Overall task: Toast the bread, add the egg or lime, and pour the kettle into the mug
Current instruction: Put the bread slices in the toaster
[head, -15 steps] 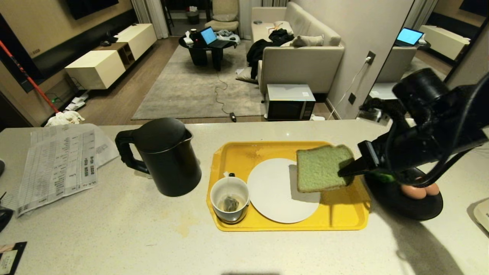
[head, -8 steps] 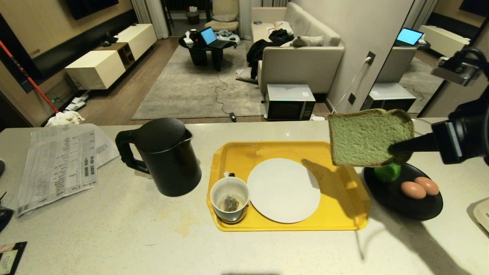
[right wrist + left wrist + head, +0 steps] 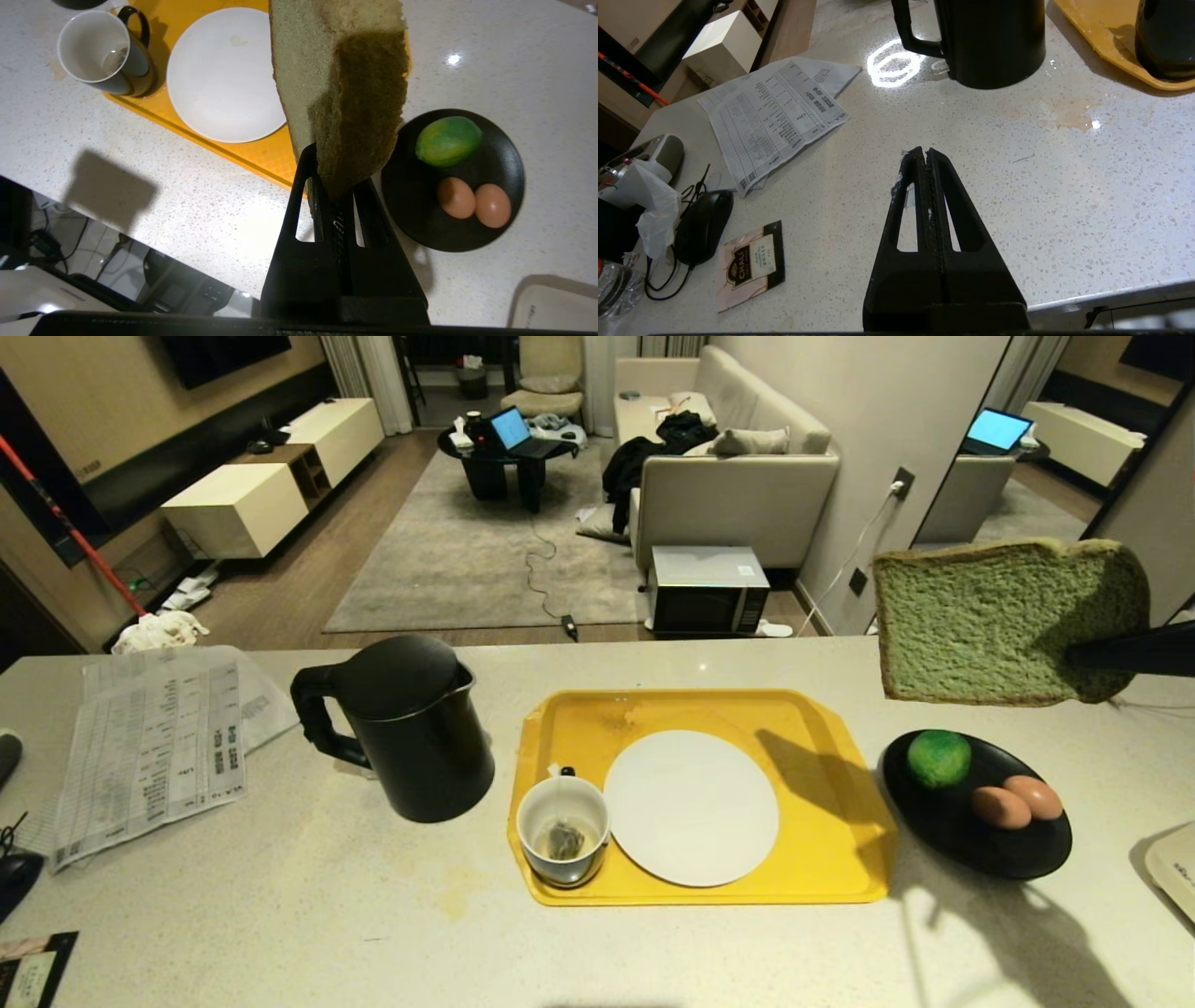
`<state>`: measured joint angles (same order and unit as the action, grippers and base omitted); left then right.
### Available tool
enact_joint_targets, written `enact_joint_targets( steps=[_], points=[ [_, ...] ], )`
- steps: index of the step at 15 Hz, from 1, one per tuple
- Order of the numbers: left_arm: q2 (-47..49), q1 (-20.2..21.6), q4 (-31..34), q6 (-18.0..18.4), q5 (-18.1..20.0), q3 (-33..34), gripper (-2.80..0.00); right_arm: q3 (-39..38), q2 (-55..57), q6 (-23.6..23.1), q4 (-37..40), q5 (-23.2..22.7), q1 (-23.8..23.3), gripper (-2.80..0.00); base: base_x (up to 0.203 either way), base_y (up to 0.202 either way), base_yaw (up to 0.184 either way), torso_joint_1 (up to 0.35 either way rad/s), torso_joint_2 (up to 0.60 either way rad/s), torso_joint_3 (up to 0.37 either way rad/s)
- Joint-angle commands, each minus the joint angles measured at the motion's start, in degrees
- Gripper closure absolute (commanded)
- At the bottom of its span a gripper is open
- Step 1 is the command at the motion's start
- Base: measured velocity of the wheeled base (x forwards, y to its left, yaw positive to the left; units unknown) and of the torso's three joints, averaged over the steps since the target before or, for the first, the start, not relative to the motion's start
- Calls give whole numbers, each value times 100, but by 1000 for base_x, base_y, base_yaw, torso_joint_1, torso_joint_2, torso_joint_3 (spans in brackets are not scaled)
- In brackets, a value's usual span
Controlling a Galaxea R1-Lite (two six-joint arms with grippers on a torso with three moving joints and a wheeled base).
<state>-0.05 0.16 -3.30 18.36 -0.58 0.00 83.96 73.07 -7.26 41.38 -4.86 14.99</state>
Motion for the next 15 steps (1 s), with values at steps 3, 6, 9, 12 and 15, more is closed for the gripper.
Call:
enact_joint_targets(
  steps=[3, 6, 9, 12, 15],
  points=[
    [-4, 2, -12, 10, -3, 0, 0, 15, -47, -3, 19, 109, 3, 0, 0, 0, 0, 173, -319, -147],
    [-4, 2, -4, 10, -3, 0, 0, 78, -46, -3, 11, 109, 3, 0, 0, 0, 0, 169, -318, -150],
    [-4, 2, -12, 10, -3, 0, 0, 130, -21, -3, 11, 194, 3, 0, 0, 0, 0, 145, -259, -116],
    [-4, 2, -12, 10, -3, 0, 0, 130, -12, -21, 11, 276, 3, 0, 0, 0, 0, 108, -195, -85],
    [-4, 2, -5, 10, -3, 0, 0, 139, -12, -21, 11, 276, 3, 0, 0, 0, 0, 92, -172, -82]
  ],
)
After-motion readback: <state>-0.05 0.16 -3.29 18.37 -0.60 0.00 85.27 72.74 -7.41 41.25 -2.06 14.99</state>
